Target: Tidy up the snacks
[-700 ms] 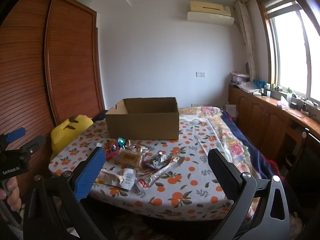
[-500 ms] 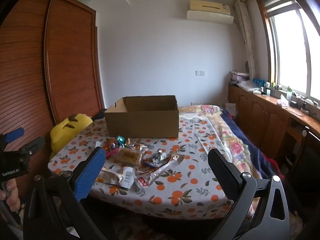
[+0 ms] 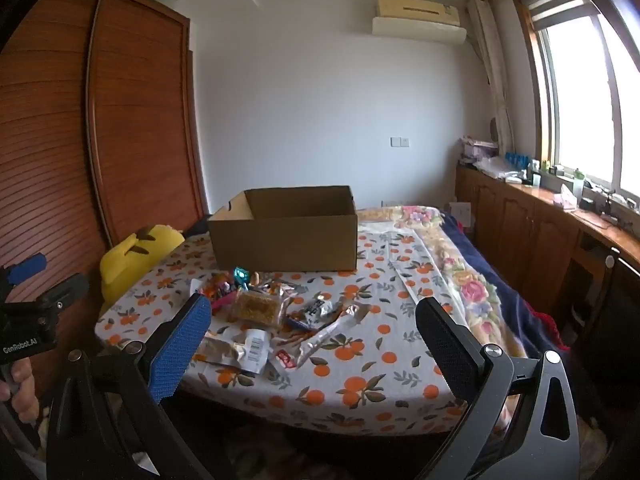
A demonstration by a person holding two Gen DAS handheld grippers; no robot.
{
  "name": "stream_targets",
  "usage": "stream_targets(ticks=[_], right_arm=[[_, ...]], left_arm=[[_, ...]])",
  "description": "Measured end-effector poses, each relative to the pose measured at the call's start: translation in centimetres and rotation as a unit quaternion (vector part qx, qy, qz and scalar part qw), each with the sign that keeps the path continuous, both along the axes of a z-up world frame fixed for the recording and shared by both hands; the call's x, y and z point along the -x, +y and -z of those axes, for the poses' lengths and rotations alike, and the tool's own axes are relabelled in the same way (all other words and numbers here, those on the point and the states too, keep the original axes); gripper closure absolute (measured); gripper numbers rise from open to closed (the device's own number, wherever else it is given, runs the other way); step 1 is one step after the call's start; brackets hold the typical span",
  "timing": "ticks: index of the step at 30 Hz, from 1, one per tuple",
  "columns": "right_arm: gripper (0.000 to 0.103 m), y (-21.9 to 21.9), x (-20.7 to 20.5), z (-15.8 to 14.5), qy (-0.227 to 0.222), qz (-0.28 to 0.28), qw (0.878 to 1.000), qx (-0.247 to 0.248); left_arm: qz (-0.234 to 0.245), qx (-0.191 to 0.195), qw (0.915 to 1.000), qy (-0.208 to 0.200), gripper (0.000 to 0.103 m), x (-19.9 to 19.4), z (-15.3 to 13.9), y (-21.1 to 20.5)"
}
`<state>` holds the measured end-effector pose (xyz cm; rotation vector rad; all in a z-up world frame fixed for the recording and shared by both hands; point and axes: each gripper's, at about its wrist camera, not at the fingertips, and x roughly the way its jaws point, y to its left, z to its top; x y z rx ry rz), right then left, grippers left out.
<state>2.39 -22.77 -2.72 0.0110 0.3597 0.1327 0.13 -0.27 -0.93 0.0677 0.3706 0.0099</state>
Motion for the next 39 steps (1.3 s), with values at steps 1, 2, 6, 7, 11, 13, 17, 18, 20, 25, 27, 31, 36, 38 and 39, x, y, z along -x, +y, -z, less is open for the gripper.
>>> stream_targets(ticks=[1,2,6,7,11,13,17,18,20,25,27,31,36,38,39], right_arm=[[0.0,-0.03,-0.04,-0.05,0.0,0.0,1.0,0.0],[0.0,-0.03,-0.07,-0.05,0.001,0.001,1.0,0.0],[0.0,-0.07,-0.02,-0.14,0.002,0.0,1.0,-0.001],[0.0,-0.12,-0.06,-0.21,0.002,0.0,1.0,-0.001],[0.0,-0.12,0.08,0.12,0.003,-0.002,1.0,-0.002],[0.0,-0.03,0.19,0.17,0.002,-0.002,1.0,-0.002],[0.0,-0.13,0.02,-0.08,0.003,-0.002,1.0,-0.003],[0.0,-0.09,0.12,-0.07,0.003,-0.002,1.0,-0.002],[0.0,-0.39,-0.01,-0.06,0.003,0.0,1.0,-0.003],[0.0,-0.35,-0.06,-0.14,0.002,0.001,1.0,-0.003],[0.0,-0.35,-0.04,-0.1,0.002,0.001,1.0,-0.003],[0.0,-0.34,-0.04,-0.08,0.001,0.001,1.0,-0.003],[0.0,-0.36,-0.07,-0.22,0.002,0.001,1.0,-0.003],[0.0,-0.37,-0.04,-0.24,0.002,0.001,1.0,-0.003],[0.0,-0.36,-0.03,-0.22,0.001,0.001,1.0,-0.003]], left_arm=[[0.0,0.0,1.0,0.0,0.0,0.0,-0.02,0.0],[0.0,0.0,1.0,-0.001,0.0,-0.02,0.02,0.03],[0.0,-0.001,1.0,-0.001,0.0,0.0,-0.1,-0.05],[0.0,-0.001,1.0,-0.001,0.0,0.01,-0.11,-0.05],[0.0,-0.001,1.0,-0.001,0.0,0.01,-0.1,-0.08],[0.0,-0.001,1.0,-0.001,0.0,0.01,-0.1,-0.13],[0.001,0.001,1.0,-0.003,0.0,0.07,-0.29,-0.14],[0.002,0.002,1.0,-0.003,0.0,0.08,-0.35,-0.12],[0.002,0.002,1.0,-0.003,0.0,0.14,-0.46,-0.11],[0.002,0.002,1.0,-0.002,0.0,0.12,-0.53,-0.13],[0.001,0.001,1.0,-0.003,0.0,0.17,-0.48,-0.17],[0.002,0.002,1.0,-0.003,0.0,0.14,-0.44,-0.14],[0.002,0.002,1.0,-0.004,0.0,0.25,-0.57,-0.12],[0.002,0.001,1.0,-0.005,0.0,0.26,-0.63,-0.13],[0.002,0.001,1.0,-0.004,0.0,0.25,-0.63,-0.12]])
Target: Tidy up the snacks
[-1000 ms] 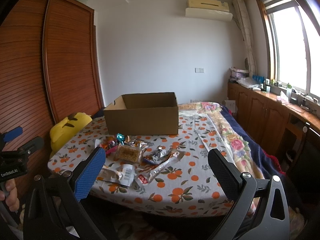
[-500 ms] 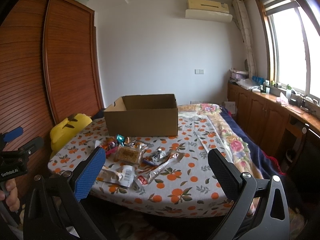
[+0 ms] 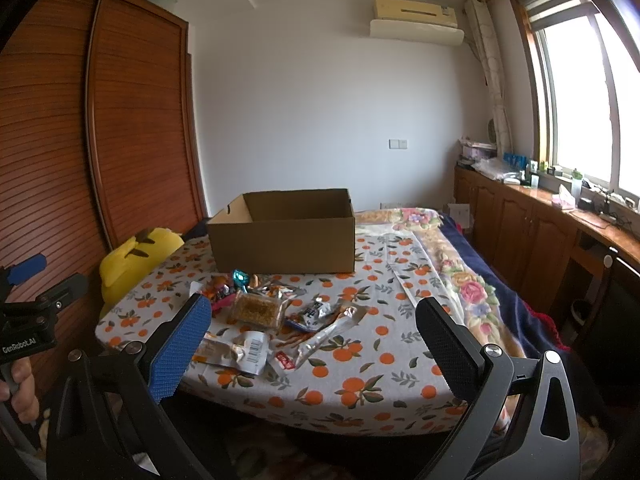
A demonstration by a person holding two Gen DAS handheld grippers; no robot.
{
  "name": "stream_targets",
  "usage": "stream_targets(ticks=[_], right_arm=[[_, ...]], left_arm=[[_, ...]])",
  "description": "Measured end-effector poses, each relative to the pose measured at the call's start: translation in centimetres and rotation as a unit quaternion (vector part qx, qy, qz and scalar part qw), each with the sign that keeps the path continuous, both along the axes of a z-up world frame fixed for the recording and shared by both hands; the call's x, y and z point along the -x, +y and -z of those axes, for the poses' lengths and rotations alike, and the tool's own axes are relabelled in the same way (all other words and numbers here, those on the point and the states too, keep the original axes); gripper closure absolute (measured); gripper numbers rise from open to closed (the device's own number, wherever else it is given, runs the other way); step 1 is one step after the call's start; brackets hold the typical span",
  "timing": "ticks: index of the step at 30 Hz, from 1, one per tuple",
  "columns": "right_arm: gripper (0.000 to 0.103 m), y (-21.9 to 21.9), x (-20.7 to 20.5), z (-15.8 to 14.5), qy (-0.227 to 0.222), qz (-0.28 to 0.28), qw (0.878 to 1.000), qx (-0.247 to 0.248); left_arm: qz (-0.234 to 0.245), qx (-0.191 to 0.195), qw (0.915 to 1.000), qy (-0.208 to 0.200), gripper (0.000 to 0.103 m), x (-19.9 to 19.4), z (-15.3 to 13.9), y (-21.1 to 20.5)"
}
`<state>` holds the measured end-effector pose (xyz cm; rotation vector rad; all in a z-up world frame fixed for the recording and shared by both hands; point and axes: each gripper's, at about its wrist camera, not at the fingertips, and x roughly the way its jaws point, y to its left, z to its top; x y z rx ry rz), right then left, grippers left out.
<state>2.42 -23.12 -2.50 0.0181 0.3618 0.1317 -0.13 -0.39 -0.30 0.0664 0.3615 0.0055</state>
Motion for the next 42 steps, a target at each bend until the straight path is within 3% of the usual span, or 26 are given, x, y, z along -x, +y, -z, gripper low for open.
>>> stream_targets(ticks=[29,42], right_arm=[[0.0,-0.1,-0.1,-0.1,0.001,0.001,1.0,0.0],[0.0,-0.7,-2.3,2.0,0.034,-0.013,0.999,0.002]], left_arm=[[0.005,0.001,1.0,0.008,0.0,-0.1,-0.2,-0.3],[0.03,-0.014,0.9973,0.065,0.0,-3.9,3.9,-0.5]])
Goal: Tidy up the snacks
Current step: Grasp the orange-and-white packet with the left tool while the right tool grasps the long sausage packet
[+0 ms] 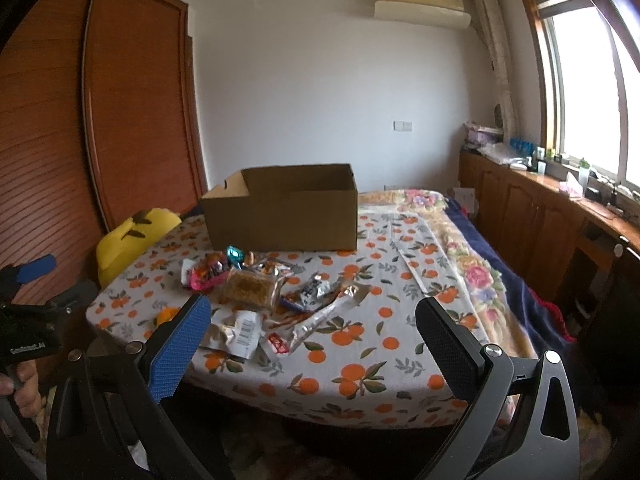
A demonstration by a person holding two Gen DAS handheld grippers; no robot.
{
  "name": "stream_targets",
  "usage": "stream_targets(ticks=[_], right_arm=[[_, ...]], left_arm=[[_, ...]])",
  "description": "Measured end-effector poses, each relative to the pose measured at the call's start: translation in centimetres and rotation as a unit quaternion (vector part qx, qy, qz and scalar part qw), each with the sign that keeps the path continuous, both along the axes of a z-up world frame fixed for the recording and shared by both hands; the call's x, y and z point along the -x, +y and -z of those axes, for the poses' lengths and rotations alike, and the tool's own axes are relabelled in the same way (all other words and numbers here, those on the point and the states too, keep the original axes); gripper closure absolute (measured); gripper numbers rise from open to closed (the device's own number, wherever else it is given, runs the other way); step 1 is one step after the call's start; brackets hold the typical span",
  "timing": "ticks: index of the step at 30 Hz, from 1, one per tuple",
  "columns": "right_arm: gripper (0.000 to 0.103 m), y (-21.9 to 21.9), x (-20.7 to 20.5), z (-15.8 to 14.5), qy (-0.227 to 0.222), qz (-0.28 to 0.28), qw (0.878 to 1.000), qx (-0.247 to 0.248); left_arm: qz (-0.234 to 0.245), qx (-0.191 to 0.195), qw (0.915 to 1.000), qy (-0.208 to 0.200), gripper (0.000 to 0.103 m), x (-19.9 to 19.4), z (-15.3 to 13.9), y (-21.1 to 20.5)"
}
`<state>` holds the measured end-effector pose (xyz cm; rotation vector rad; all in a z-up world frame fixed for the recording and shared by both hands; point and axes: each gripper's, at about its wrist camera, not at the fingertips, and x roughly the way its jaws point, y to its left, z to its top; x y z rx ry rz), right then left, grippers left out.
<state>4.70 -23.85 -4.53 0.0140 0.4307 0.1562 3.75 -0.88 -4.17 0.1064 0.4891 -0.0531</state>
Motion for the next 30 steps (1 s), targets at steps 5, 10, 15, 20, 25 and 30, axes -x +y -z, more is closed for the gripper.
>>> stream_targets(ticks=[5,10,15,20,25,30], right_arm=[[0.0,-0.6,-2.5,1.1,0.013,-0.01,1.0,0.008],[0.0,-0.8,-5.8,2.8,0.035,-0.02,0.999,0.019],[0.0,-0.6,-9.1,4.7,0.059,-0.035,0.997,0.022],[0.0,0.1,-11.9,6.5,0.076,-0.041,0.996,0.022],[0.0,0.6,-13.9,8.6,0.102,-0.04,0.994,0.016],[0.0,0.6,-15.9,10.3,0.132,-0.034,0.991,-0.001]], left_arm=[[0.021,-0.017,0.9993,0.024,0.0,-3.0,2.0,-0.2],[0.051,-0.016,0.9969,0.057,0.001,-6.2,4.0,-0.5],[0.08,-0.027,0.993,0.082,0.002,-8.4,5.8,-1.3],[0.109,-0.042,0.9875,0.106,0.004,-10.4,7.1,-1.6],[0.155,-0.063,0.9775,0.129,0.005,-11.9,8.0,-2.1],[0.188,-0.086,0.9674,0.146,0.005,-12.7,8.6,-2.7]])
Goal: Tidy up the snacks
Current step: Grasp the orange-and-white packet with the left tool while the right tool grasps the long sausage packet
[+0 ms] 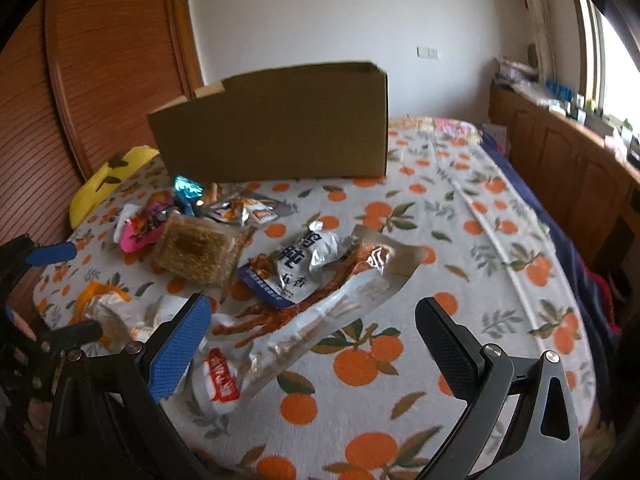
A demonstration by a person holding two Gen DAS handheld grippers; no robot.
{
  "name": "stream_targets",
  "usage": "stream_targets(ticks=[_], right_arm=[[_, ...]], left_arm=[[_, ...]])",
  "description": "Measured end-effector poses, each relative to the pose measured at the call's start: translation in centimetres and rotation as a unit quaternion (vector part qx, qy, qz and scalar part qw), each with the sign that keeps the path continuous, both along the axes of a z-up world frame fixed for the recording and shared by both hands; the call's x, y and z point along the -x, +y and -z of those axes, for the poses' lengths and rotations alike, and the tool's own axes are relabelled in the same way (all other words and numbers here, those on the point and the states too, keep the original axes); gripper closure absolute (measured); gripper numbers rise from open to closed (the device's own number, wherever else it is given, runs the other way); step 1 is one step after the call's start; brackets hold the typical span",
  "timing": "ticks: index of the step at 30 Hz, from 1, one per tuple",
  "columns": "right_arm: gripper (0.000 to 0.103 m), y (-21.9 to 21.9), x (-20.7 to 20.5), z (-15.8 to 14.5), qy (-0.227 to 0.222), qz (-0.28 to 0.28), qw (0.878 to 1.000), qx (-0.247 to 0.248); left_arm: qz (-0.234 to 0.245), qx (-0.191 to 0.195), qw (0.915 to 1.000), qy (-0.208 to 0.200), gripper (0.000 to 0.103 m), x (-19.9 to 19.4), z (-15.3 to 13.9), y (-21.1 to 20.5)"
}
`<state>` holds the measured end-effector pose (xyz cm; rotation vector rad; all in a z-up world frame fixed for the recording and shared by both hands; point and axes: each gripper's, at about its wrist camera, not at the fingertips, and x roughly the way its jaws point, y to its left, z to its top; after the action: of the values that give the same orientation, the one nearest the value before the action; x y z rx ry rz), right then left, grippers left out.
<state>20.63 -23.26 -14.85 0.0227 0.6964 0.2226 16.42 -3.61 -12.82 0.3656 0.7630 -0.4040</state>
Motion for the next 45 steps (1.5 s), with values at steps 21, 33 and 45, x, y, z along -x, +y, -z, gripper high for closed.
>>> stream_targets(ticks=[21,33,45], right_arm=[[0.044,-1.9,-3.3,2.1,0.068,-0.016,0.998,0.007],[0.061,-4.7,-3.4,2.0,0.072,-0.019,0.997,-0.019],[0.058,-4.8,-2.7,2.5,0.047,-0.022,0.998,-0.023]], left_arm=[[0.011,0.027,0.9981,0.054,0.005,-3.4,1.8,-1.2],[0.042,0.042,0.9937,0.096,0.025,-3.4,2.5,-1.9],[0.099,-0.01,0.9886,0.113,0.017,-3.5,3.5,-3.9]])
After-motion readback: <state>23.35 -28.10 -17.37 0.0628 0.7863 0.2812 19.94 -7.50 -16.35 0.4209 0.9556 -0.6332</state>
